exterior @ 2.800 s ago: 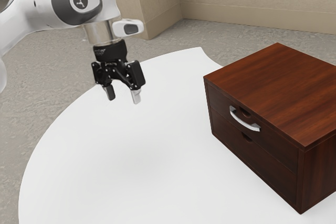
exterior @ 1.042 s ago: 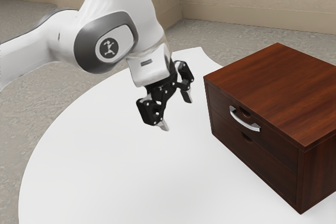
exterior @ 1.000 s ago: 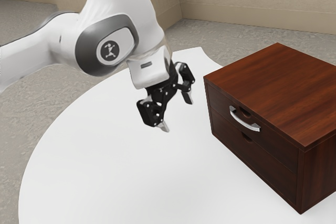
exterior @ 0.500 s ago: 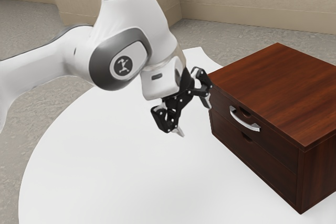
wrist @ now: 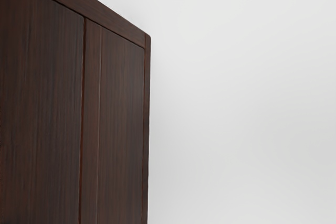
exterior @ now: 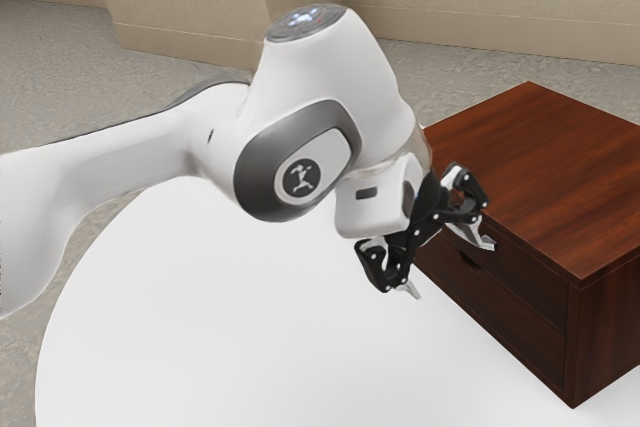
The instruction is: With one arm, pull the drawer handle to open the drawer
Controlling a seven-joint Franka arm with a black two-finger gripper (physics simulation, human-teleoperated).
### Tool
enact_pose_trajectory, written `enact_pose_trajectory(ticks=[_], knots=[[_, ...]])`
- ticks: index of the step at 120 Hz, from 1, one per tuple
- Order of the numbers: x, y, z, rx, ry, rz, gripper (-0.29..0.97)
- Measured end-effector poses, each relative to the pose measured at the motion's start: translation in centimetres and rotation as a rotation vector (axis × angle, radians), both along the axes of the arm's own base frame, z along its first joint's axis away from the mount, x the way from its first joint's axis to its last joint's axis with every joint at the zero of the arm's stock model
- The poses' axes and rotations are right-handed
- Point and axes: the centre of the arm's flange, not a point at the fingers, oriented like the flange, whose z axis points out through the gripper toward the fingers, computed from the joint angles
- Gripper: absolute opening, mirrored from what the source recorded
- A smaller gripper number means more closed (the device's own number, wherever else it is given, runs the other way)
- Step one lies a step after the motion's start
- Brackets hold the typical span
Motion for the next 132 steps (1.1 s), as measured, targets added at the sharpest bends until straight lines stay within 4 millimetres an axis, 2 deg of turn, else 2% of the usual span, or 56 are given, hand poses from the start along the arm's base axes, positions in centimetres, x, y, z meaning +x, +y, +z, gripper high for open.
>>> enact_pose_trajectory(ticks=[8,16,41,52,96,132], knots=[[-0.2,-1.0,0.0,-0.002,-0.010,-0.020,0.68],[-0.2,-1.1,0.1,-0.004,-0.018,-0.025,0.68],[0.9,1.6,0.2,-0.004,-0.032,0.014,0.68],[1.0,2.2,0.0,-0.003,-0.033,0.021,0.68],[1.4,1.1,-0.9,-0.015,-0.050,0.003,0.68],[2.0,1.6,-1.6,-0.023,-0.061,0.014,0.55]])
